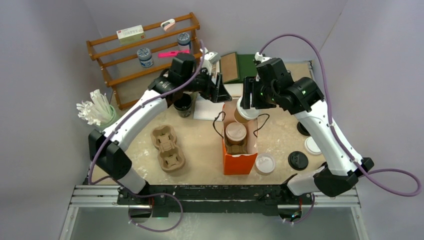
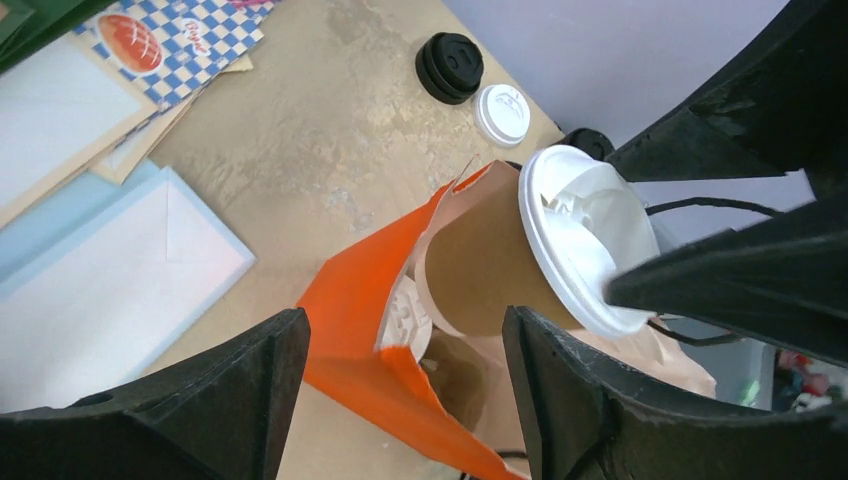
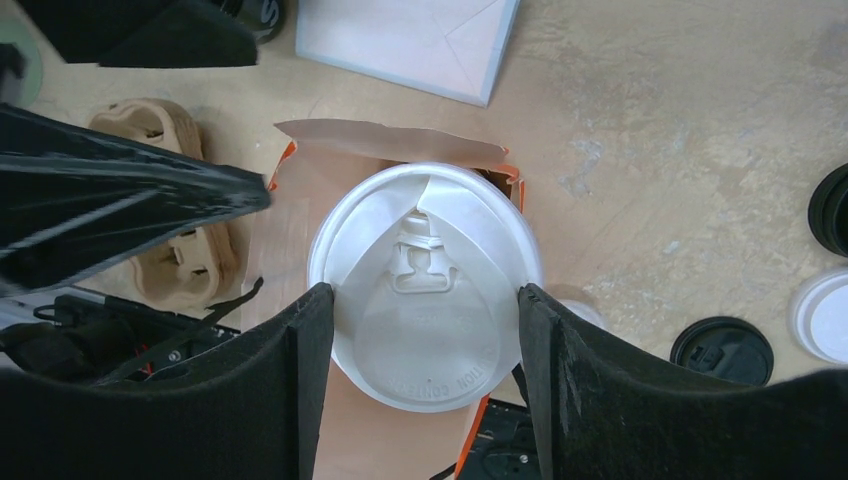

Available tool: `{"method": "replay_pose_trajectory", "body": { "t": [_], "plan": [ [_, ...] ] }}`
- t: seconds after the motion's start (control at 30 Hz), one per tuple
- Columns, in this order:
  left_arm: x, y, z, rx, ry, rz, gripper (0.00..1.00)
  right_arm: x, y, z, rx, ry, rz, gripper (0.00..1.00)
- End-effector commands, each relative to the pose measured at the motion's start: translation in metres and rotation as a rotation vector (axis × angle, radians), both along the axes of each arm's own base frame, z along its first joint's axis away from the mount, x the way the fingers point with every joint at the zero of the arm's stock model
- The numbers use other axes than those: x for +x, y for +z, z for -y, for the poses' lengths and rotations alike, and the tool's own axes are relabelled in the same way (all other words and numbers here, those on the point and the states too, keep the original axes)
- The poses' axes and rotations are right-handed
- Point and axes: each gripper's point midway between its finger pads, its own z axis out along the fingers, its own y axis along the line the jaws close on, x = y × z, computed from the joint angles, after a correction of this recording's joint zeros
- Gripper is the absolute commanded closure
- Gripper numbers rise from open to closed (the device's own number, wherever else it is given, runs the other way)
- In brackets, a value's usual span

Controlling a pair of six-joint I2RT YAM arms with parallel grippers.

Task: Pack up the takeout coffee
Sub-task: Place the coffee cup on the cup tray.

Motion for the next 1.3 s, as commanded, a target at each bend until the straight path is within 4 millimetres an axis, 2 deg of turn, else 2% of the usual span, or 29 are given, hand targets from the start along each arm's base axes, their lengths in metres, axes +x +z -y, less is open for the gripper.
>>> {"method": "replay_pose_trajectory", "body": {
  "t": [0.0,0.13,0.3,0.5,0.73,0.77,0.9,1.13,1.27],
  "plan": [
    [0.008,0.012,0.024,-0.007,-0.133,0.198,0.27,-0.009,0.005,0.004,0.034,-0.026,-0.003,0.49],
    [0.007,0.005,0.037,-0.044,-0.203,0.192,0.33,-0.01,0.008,0.007,0.043,-0.044,0.006,0.5],
    [0.014,-0.009,0.04,0.003,-0.216,0.161,0.43,-0.014,0.006,0.009,0.044,-0.059,-0.016,0.5],
    [0.013,-0.03,0.04,0.053,-0.248,0.129,0.65,-0.009,0.008,0.013,0.0,-0.043,0.009,0.5],
    [0.0,-0.038,0.036,0.091,-0.301,0.126,0.66,-0.002,0.015,0.006,-0.004,-0.014,0.017,0.51],
    [0.0,-0.038,0.035,0.097,-0.295,0.13,0.7,-0.002,0.015,0.004,0.0,-0.01,0.007,0.51],
    [0.005,-0.027,0.032,0.106,-0.244,0.142,1.0,-0.001,0.019,-0.005,0.016,0.008,-0.017,0.53],
    [0.012,-0.007,0.016,0.121,-0.09,0.156,1.0,-0.002,0.031,-0.027,0.013,0.071,-0.009,0.55],
    [0.01,-0.011,0.006,0.153,-0.028,0.107,1.0,-0.011,0.029,-0.046,-0.01,0.116,-0.003,0.55]
  ]
}}
